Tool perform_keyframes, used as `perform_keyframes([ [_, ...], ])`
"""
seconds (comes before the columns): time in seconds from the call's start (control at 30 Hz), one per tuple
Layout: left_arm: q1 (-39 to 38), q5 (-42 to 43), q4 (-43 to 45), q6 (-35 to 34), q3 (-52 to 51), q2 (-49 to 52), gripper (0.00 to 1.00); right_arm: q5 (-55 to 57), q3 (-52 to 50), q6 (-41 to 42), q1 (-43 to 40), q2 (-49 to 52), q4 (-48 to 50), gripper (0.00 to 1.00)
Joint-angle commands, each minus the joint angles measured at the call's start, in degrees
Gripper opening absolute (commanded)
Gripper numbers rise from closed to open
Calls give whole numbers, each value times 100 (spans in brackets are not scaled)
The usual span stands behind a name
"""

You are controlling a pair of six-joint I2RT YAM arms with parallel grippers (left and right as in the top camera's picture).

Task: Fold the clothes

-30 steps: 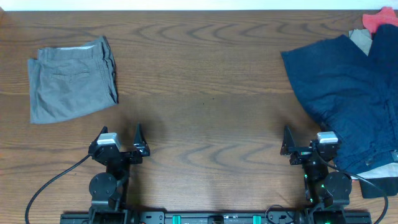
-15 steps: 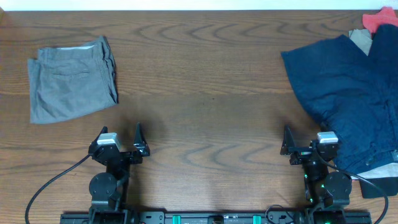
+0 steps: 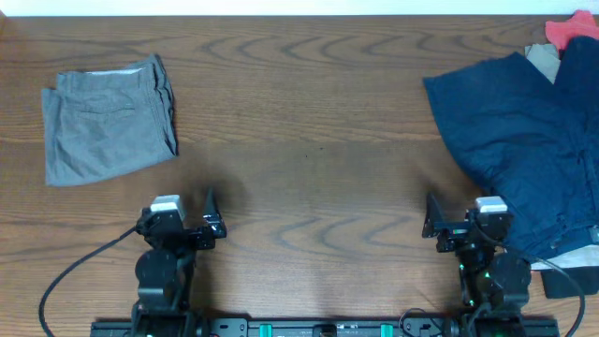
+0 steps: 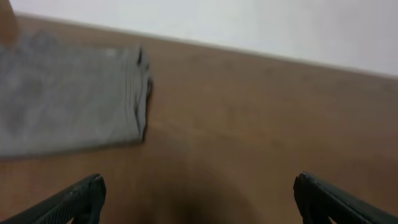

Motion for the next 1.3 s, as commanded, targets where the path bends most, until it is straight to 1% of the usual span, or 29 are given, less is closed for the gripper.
perform_keyframes([
  [0.0, -17, 48, -151, 55, 710, 570, 98, -42, 459, 63, 79, 457, -151, 99],
  [0.13, -17, 109, -713, 55, 1626, 1541, 98, -39, 966, 63, 79, 1438, -208, 99],
  [0.23, -17, 109, -1244, 57, 2347, 2229, 98, -39, 1482, 59, 79, 2382, -295, 99],
  [0.33, -17, 109, -1784, 57, 3036, 2857, 98, -42, 2162, -9, 79, 3390, -608, 99],
  [0.47, -17, 109, -2481, 57, 3788, 3519, 98, -44, 3294, -328, 74, 4760, -1377, 99],
  [0.6, -17, 109, -3088, 57, 4328, 4024, 98, -22, 4603, -658, 66, 6218, -2406, 99],
  [0.67, -17, 111, -3270, 57, 4478, 4227, 98, 22, 5219, -802, 26, 6872, -2802, 99],
  [0.73, -17, 111, -3307, 55, 4505, 4332, 98, -11, 5713, -765, 4, 7403, -2931, 99],
  [0.8, -17, 109, -3300, 55, 4505, 4395, 98, -39, 6017, -772, 4, 7781, -2822, 99],
  [0.9, -17, 109, -3296, 55, 4505, 4463, 98, -20, 6078, -780, 4, 8144, -2081, 99],
  [0.93, -17, 107, -3298, 55, 4505, 4487, 98, 90, 6078, -796, 4, 8301, -1735, 90],
  [0.97, -17, 109, -3300, 52, 4505, 4496, 98, 240, 6078, -793, 4, 8421, -1506, 85],
  [1.0, -17, 109, -3303, 52, 4505, 4503, 98, 387, 6078, -796, 4, 8557, -1294, 84],
  [1.1, -17, 109, -3303, 52, 4505, 4503, 98, 671, 6078, -798, 4, 9053, -728, 76],
  [1.27, -17, 109, -3300, 52, 4505, 4503, 98, 925, 6078, -793, 4, 9890, 0, 74],
])
